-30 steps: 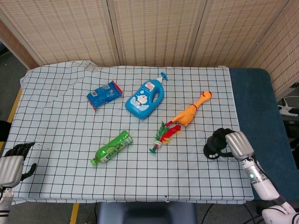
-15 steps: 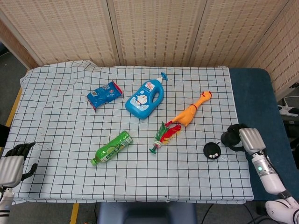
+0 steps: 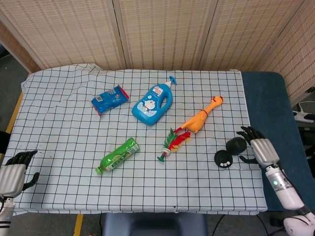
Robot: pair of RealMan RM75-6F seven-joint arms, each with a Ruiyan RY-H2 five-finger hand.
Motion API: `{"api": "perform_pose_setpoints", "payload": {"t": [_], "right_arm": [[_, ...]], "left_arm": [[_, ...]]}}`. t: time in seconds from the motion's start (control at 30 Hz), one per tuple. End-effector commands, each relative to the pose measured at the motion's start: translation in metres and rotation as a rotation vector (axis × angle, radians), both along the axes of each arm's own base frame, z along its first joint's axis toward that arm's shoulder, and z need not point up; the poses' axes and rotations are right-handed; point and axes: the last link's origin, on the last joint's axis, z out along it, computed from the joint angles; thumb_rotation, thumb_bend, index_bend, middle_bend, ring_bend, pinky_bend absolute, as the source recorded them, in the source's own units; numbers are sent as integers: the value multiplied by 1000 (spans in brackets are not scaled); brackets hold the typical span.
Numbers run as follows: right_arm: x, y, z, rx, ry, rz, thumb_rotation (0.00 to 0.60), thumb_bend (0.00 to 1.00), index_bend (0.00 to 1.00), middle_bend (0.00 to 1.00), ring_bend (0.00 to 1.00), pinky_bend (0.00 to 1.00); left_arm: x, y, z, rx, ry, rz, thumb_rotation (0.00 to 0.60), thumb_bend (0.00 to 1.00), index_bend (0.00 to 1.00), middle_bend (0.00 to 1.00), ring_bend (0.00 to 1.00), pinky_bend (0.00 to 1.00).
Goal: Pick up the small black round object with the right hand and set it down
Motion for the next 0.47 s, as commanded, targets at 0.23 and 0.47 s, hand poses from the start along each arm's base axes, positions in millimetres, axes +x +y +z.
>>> {"api": "perform_pose_setpoints", "payload": {"t": [0.23,0.47], "right_arm": [[19,24,8,-66,-72,98,600,124,168,47,0,123],[22,30,12,-68,-82,117,600,125,186,44,0,123]], "left_arm": [[-3,0,2,4,0,11,600,366,166,190,148,274],[-6,1,3,8,5,18,600,368,166,190,148,274]]}}
